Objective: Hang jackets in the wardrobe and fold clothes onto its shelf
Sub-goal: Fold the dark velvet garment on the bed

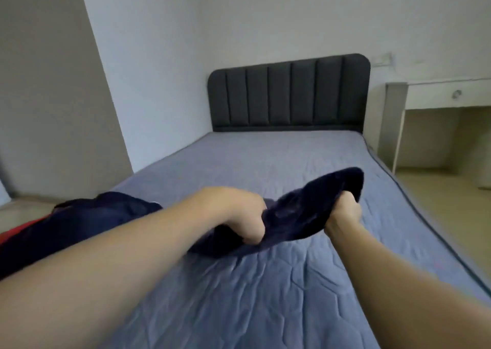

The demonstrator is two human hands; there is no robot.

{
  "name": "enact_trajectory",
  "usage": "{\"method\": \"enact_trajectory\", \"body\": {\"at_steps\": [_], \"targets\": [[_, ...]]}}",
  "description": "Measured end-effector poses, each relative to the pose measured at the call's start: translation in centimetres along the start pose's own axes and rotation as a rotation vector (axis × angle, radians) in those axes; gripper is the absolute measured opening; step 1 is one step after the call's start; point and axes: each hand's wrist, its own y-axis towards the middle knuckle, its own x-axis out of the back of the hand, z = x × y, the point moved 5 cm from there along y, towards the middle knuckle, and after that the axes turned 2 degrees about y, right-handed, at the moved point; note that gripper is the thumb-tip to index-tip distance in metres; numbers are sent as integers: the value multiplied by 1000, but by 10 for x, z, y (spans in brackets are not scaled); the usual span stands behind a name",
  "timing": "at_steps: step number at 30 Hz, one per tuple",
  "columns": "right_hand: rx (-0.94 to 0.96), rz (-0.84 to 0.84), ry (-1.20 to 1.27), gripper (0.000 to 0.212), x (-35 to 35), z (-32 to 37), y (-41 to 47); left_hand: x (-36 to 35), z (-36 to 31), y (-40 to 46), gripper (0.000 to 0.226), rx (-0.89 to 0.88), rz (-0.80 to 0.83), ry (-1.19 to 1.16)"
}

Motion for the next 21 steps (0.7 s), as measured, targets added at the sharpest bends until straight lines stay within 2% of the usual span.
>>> {"method": "enact_trajectory", "body": {"at_steps": [4,8,11,13,15,17,18,21], "targets": [[-126,-14,-183,48,109,-43,16,-131,-93,-1,9,-180,239,-69],[-86,28,-624,28,165,-26,31,-160,-124,-4,9,-217,246,-170],[-18,89,-708,15,167,-17,37,-154,-116,0,14,-193,314,-358],[23,154,-735,16,150,-15,37,-148,-96,5,11,-154,376,-574],[56,220,-762,17,123,-15,36,-143,-66,11,22,-94,413,-821],[103,297,-797,16,90,-17,37,-141,-23,21,41,18,361,-991],[134,344,-809,16,71,-18,37,-140,1,27,43,74,299,-1036],[246,482,-857,10,6,-29,41,-136,76,46,30,248,35,-1117]]}}
